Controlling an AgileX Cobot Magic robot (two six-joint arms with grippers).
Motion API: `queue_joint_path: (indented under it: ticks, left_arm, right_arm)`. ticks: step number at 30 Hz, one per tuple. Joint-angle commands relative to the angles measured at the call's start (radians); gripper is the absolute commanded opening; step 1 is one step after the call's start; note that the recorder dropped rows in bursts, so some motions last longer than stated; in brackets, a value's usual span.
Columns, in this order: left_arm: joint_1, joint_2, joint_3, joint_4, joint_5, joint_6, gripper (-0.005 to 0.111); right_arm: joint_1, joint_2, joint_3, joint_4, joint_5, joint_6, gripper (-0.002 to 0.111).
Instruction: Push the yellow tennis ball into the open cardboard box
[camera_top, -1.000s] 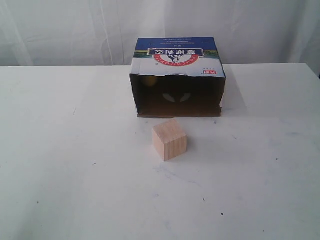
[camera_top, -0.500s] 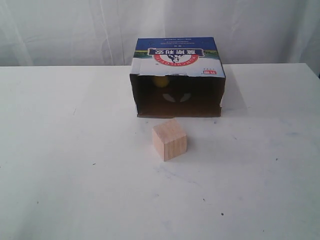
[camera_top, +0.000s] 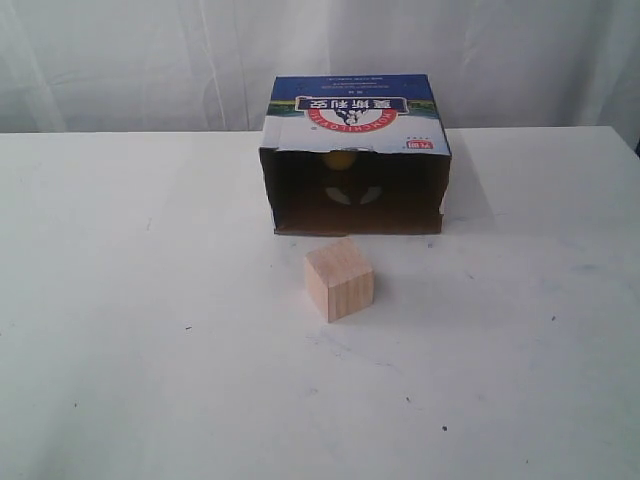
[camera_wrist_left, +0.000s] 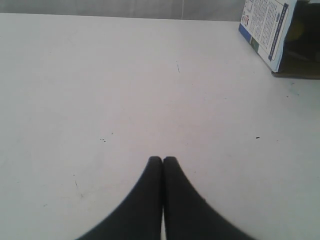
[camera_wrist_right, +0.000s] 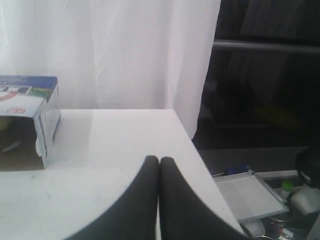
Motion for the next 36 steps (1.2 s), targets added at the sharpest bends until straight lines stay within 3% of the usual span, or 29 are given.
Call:
queue_joint_path:
  ticks: [1, 7, 12, 18, 24, 36]
  left_arm:
    - [-0.004, -0.004, 0.004, -0.003, -0.004, -0.001, 0.000]
    - [-0.004, -0.004, 0.004, -0.003, -0.004, -0.001, 0.000]
    - [-0.004, -0.004, 0.004, -0.003, -0.004, -0.001, 0.000]
    - [-0.004, -0.004, 0.004, -0.003, -0.004, -0.001, 0.000]
    - [-0.004, -0.004, 0.004, -0.003, -0.004, -0.001, 0.000]
    - [-0.004, -0.004, 0.004, -0.003, -0.004, -0.001, 0.000]
  right_arm:
    - [-0.001, -0.003, 0.207, -0.019, -0.227, 0.059, 0.000]
    - [-0.001, -0.003, 0.411, 0.160, -0.295, 0.019, 0.000]
    - [-0.013, -0.003, 0.474, 0.377, -0.327, -0.252, 0.000]
    - [-0.107, -0.003, 0.474, 0.594, -0.339, -0.465, 0.000]
    - [-0.155, -0.003, 0.474, 0.485, -0.357, -0.435, 0.000]
    - [-0.155, -0.003, 0.474, 0.485, -0.320, -0.435, 0.000]
